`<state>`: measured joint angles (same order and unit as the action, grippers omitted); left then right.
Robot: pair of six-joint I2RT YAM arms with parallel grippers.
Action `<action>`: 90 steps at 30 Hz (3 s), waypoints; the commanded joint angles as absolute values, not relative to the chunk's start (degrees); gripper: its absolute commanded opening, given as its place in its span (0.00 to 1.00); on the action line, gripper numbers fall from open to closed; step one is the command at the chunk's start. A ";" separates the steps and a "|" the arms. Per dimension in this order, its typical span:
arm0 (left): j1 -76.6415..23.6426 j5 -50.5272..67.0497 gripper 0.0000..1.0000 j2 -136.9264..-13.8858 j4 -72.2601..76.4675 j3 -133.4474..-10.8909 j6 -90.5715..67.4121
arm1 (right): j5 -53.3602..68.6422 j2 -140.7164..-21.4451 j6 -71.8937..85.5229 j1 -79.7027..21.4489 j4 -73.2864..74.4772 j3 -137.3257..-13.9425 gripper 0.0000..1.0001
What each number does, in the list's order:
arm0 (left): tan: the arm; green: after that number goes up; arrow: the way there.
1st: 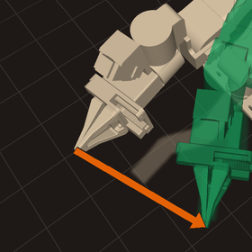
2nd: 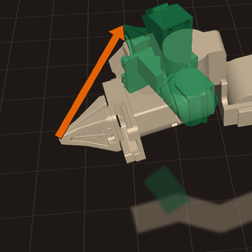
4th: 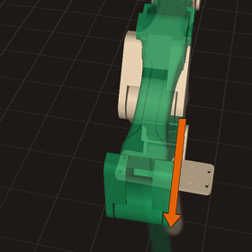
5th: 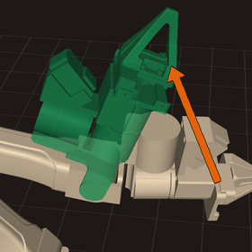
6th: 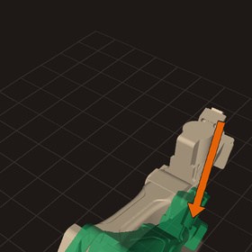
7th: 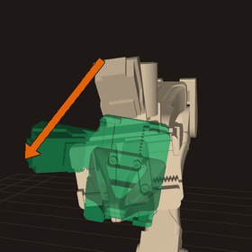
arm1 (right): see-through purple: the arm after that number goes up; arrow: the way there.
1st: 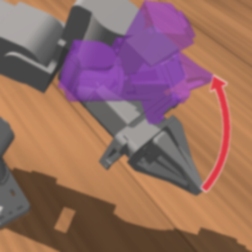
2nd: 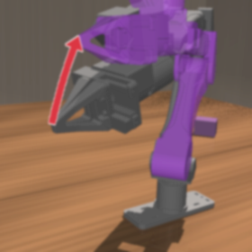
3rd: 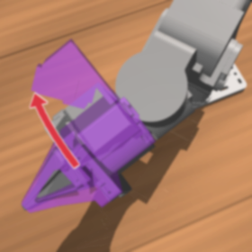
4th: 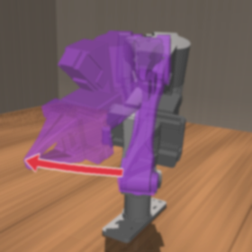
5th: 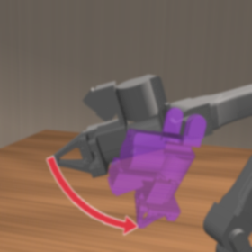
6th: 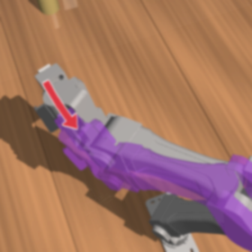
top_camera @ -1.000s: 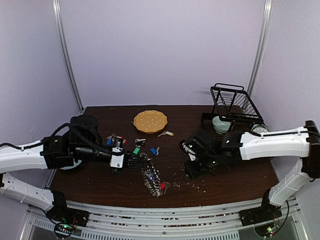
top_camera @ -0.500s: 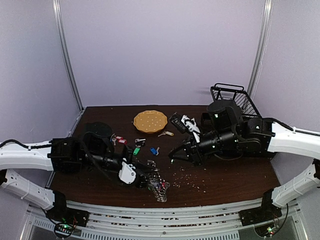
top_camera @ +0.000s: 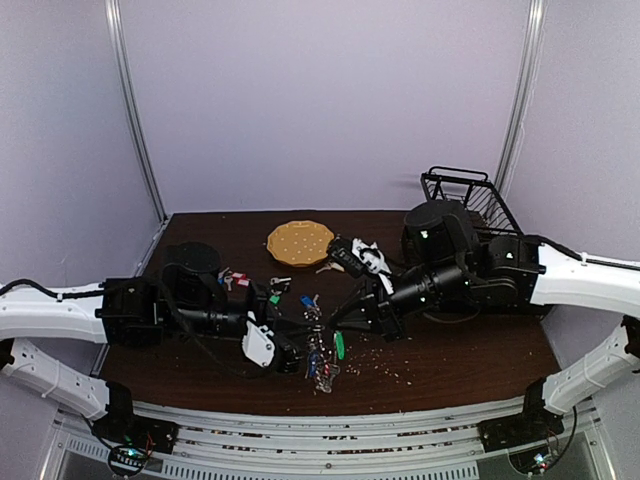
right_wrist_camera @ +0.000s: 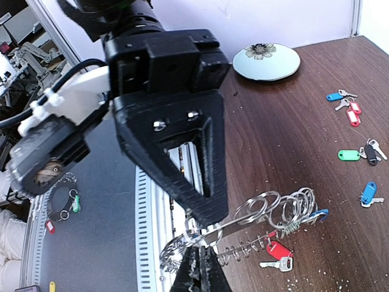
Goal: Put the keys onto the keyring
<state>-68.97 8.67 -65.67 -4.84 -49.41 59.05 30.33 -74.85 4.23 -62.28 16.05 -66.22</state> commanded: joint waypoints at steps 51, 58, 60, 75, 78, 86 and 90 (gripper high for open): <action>-69.87 4.92 0.00 -65.28 7.30 -46.99 46.78 | 32.40 -74.88 8.53 -58.20 11.50 -67.12 0.00; -69.87 6.24 0.00 -65.66 10.42 -45.90 41.32 | 31.26 -73.02 9.85 -56.46 10.16 -65.71 0.00; -69.87 6.86 0.00 -65.08 12.14 -45.02 40.02 | 30.76 -72.48 9.79 -56.36 10.16 -65.21 0.00; -69.87 -3.48 0.00 -70.05 11.26 -47.03 36.75 | 33.40 -76.22 12.85 -57.83 6.77 -66.81 0.00; -69.87 -4.90 0.00 -70.09 12.63 -46.91 36.34 | 32.45 -77.30 12.54 -58.26 8.31 -67.46 0.00; -69.87 -8.27 0.00 -71.58 16.39 -46.82 34.09 | 30.66 -78.88 15.51 -59.02 4.94 -66.99 0.00; -69.87 -7.97 0.00 -71.89 19.47 -46.42 30.92 | 25.47 -78.59 17.25 -58.99 3.37 -66.65 0.00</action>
<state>-69.87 -6.28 -71.81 9.28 -46.26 34.94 29.34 -78.59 14.68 -57.91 6.87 -65.45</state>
